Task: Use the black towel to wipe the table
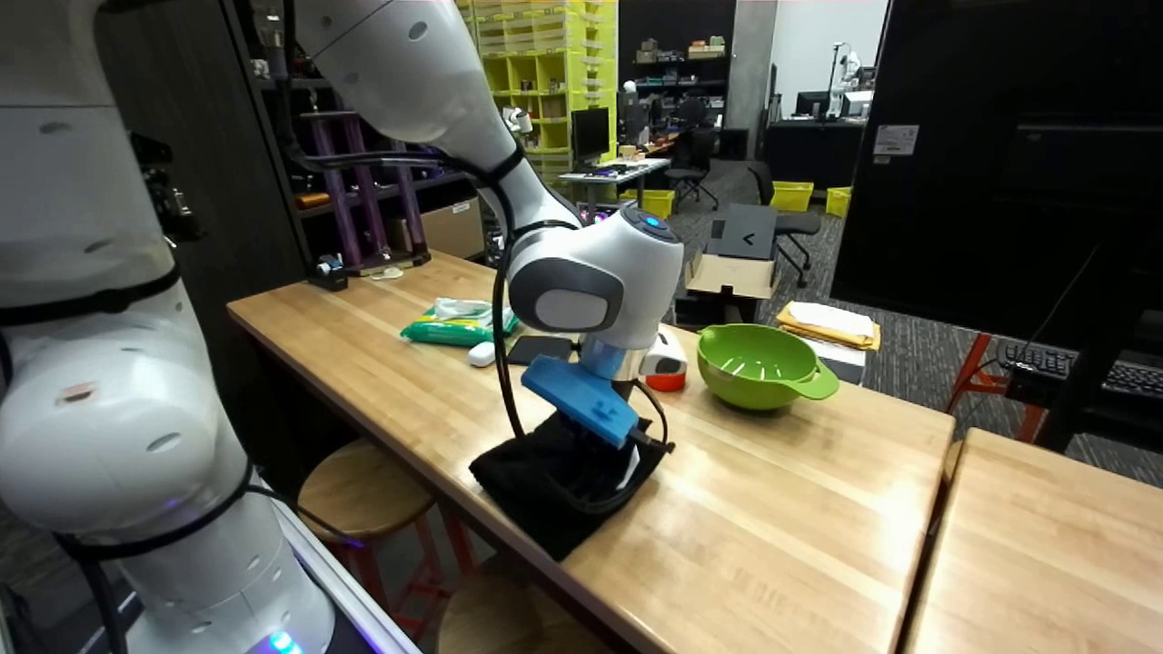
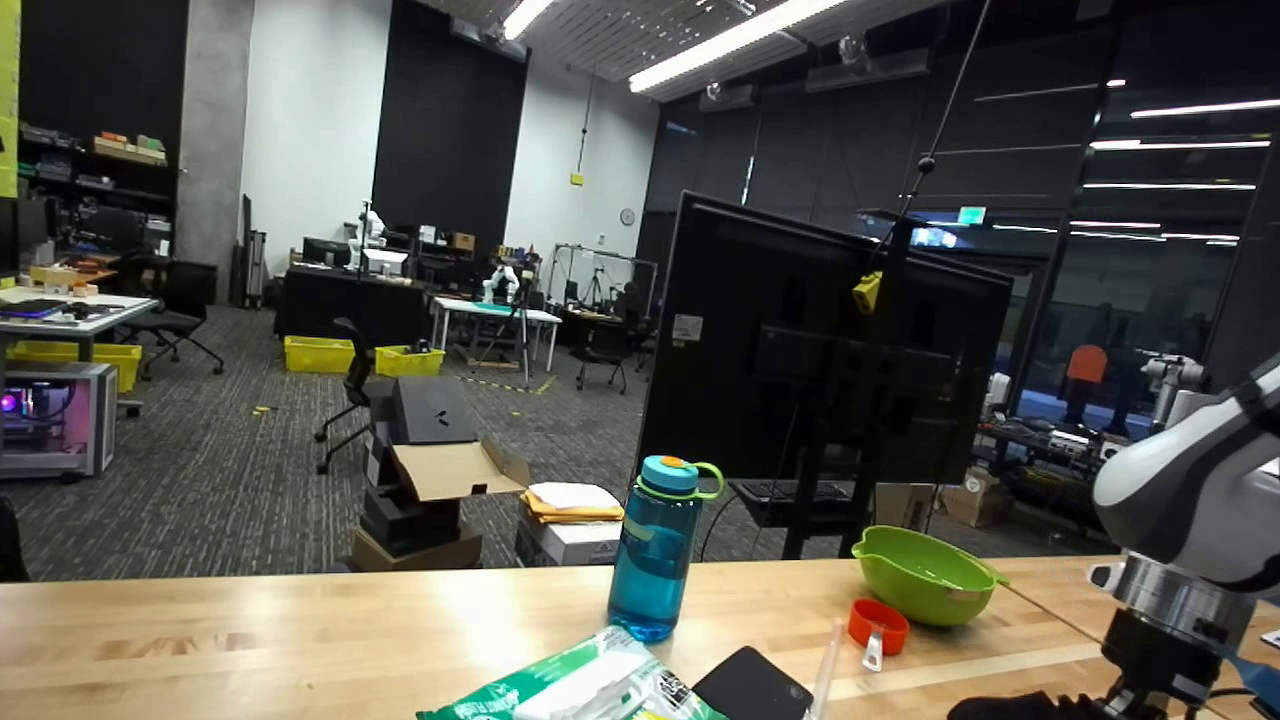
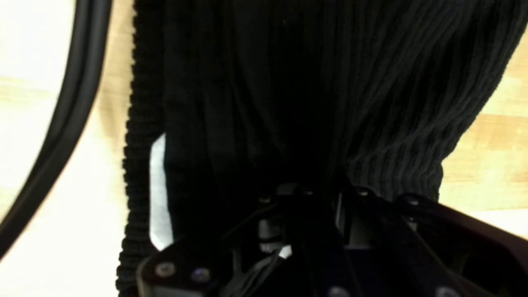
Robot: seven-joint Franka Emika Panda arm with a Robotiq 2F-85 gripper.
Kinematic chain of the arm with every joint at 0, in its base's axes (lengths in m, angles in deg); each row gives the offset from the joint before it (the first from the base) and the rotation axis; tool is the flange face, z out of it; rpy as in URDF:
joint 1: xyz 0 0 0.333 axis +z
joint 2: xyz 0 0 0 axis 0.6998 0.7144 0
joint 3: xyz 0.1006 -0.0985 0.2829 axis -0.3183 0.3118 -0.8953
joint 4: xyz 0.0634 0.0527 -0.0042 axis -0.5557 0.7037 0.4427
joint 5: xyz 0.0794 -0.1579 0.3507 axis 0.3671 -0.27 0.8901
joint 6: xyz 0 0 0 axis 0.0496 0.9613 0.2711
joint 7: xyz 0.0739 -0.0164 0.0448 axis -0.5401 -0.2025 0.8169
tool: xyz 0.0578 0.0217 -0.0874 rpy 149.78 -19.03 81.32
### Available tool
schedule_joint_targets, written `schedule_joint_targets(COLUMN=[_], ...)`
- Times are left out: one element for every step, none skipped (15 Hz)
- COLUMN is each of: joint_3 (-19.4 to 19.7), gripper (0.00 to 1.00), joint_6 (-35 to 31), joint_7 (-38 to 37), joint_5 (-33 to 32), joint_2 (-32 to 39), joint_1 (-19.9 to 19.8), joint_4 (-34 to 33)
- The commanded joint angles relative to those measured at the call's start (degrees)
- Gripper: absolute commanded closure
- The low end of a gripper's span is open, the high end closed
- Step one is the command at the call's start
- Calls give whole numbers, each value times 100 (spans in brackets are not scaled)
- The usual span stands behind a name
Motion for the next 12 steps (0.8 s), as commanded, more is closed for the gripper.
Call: schedule_joint_targets(joint_3=[396, 482, 562, 623, 660, 678, 677, 669, 648, 631, 613, 591], gripper=[97, 97, 97, 97, 97, 97, 97, 97, 97, 97, 97, 97], joint_6=[-60, -55, -40, -28, -20, -67, -59, -90, -123, -120, -130, -128], joint_7=[141, 176, 232, 304, 320, 387, 410, 427, 446, 401, 412, 425], joint_5=[-337, -395, -437, -459, -546, -582, -648, -697, -723, -786, -821, -839], joint_2=[-157, -156, -151, -125, -140, -99, -108, -109, -76, -71, -48, -8], joint_1=[-365, -443, -516, -574, -601, -617, -610, -599, -580, -557, -541, -529], joint_4=[82, 64, 38, -6, -42, -104, -173, -220, -299, -369, -443, -527])
